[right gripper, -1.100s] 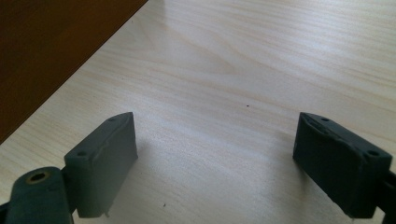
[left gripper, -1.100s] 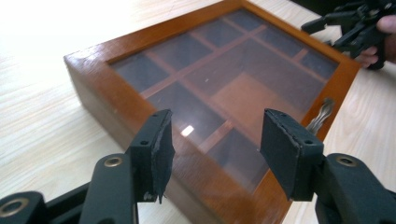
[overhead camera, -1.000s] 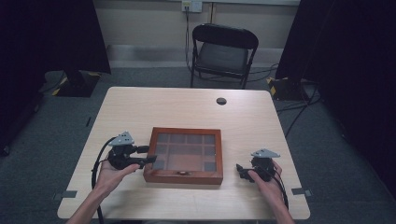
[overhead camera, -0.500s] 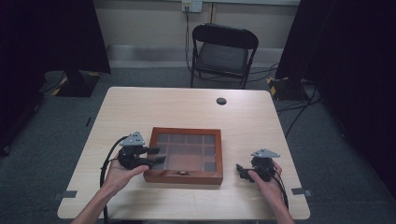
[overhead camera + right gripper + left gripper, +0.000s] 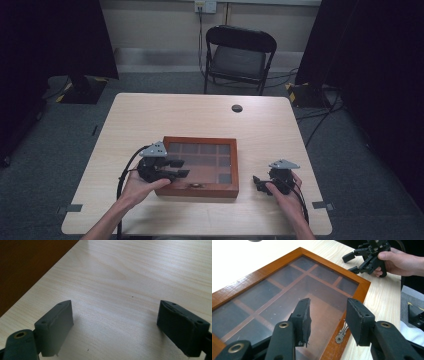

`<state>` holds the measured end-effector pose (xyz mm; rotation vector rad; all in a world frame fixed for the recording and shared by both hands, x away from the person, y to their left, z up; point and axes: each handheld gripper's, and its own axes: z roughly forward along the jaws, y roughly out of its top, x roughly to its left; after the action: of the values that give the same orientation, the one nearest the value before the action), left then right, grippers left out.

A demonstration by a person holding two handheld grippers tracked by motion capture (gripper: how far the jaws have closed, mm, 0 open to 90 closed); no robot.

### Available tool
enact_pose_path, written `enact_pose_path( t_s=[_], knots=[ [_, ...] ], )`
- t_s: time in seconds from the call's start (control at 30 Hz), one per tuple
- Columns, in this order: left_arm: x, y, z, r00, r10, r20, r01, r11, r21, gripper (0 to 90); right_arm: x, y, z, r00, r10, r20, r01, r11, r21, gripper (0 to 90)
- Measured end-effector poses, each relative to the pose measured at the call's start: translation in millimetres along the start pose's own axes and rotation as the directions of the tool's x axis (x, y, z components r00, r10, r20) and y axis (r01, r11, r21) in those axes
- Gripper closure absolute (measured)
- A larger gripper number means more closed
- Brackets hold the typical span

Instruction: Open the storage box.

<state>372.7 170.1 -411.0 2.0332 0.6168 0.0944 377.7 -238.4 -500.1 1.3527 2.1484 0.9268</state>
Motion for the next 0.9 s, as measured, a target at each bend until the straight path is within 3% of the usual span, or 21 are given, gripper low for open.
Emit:
enact_pose_path(
  t_s=[0.53,0.9],
  knots=[
    [-13.9,-9.7,27.6,0.9953,0.055,0.080,-0.062,0.9942,0.088,67.7,0.1,0.0,-0.1,1.0000,0.000,0.000,0.000,1.000,0.000,12.7],
    [-17.1,-12.4,39.4,0.9934,0.083,0.080,-0.093,0.9868,0.133,78.0,0.0,0.0,0.0,1.0000,-0.001,-0.001,0.001,1.000,0.000,12.7]
  ],
)
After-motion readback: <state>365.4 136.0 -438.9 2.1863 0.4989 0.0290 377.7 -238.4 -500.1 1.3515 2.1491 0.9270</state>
